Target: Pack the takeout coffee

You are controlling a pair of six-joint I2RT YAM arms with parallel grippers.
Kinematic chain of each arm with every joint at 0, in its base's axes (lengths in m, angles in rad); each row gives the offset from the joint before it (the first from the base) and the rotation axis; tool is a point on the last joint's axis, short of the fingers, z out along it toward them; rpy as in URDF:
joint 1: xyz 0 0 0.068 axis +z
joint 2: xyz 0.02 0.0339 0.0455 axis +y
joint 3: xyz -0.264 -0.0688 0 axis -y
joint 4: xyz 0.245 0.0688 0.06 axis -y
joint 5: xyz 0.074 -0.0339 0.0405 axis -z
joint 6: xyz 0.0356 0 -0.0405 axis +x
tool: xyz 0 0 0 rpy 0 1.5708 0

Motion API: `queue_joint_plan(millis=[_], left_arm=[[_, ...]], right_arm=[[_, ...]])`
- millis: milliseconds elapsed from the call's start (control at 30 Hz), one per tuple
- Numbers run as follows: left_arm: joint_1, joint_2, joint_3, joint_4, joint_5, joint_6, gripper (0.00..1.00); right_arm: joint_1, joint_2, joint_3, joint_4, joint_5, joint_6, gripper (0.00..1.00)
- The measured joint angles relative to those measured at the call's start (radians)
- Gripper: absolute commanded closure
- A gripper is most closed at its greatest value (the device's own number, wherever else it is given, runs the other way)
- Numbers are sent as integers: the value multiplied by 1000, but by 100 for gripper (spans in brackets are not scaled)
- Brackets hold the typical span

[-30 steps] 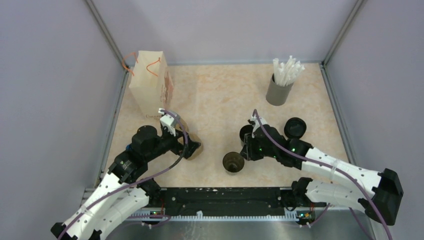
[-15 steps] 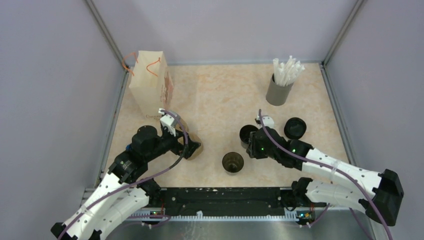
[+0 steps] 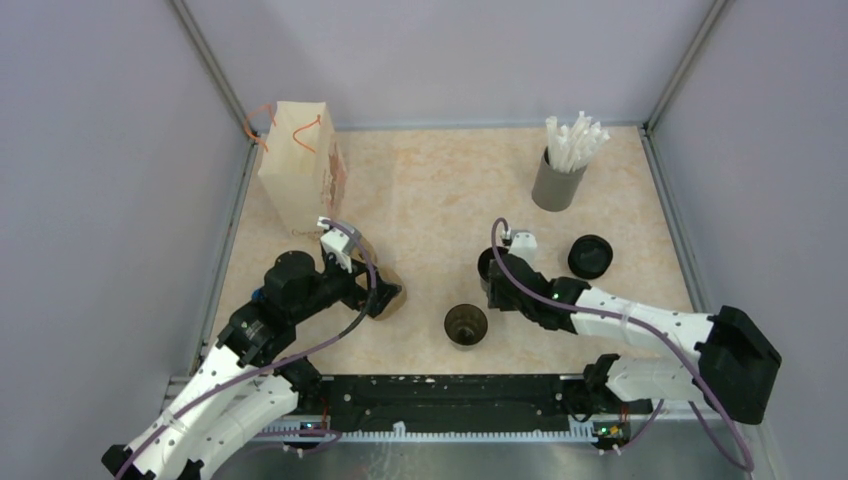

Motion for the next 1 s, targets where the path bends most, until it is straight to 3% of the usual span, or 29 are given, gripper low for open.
queue_joint_plan(millis=[400,1000], left_arm=[[0,0,0,0,0,0,1],[0,0,-5,0,-9,0,1]], right_arm=[[-69,196,26,151,67,-42,57],[-256,535,260,355,44,-190,56]])
